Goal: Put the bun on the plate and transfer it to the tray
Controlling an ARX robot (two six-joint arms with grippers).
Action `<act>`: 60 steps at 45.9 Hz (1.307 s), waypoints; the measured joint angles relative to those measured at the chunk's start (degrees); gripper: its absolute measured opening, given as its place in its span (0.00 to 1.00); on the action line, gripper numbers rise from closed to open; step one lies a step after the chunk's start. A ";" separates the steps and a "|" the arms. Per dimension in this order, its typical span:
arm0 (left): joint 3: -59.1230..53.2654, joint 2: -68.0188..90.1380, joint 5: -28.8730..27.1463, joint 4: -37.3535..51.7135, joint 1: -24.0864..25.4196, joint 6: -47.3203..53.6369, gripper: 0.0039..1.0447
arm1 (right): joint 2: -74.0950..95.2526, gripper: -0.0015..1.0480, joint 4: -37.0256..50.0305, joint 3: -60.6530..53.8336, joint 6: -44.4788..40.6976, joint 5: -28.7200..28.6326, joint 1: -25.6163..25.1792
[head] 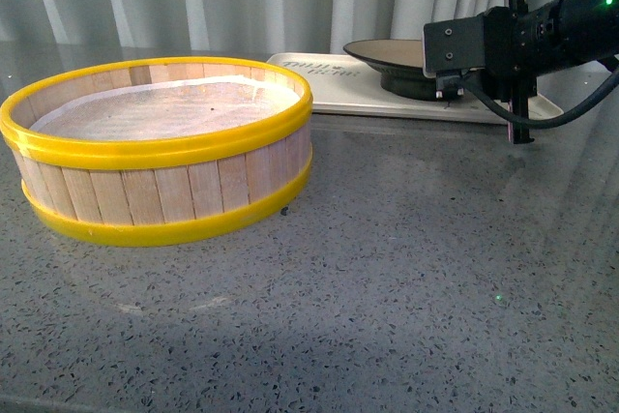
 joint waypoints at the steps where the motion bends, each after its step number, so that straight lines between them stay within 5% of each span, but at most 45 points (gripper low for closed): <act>1: 0.00 0.00 -0.02 0.00 0.00 0.00 0.94 | -0.24 0.17 -0.09 -0.48 0.13 0.00 0.02; 19: 0.00 0.00 -0.02 0.00 0.00 0.00 0.94 | -5.66 0.66 -0.98 -6.67 4.33 -0.13 0.74; 27: 0.00 0.00 -0.02 0.00 0.00 0.00 0.94 | -13.55 0.94 -1.25 -13.35 14.36 -3.67 1.64; 40: 0.00 0.00 -0.02 0.00 0.00 0.00 0.94 | -30.91 0.92 11.32 -27.78 41.81 -3.06 -1.42; 47: 0.00 0.00 0.00 0.00 0.00 0.00 0.94 | -31.76 0.91 12.26 -28.61 48.24 -1.44 -1.70; 51: 0.00 0.00 0.00 0.00 0.00 0.00 0.94 | -33.35 0.75 24.79 -36.54 64.89 13.90 -0.39; 56: 0.00 0.00 -0.07 0.00 0.00 0.00 0.94 | -38.82 0.55 32.35 -47.50 81.92 17.14 -1.05; 60: 0.00 0.00 0.00 0.00 0.00 0.00 0.94 | -42.07 0.43 34.77 -52.89 86.16 17.09 -1.75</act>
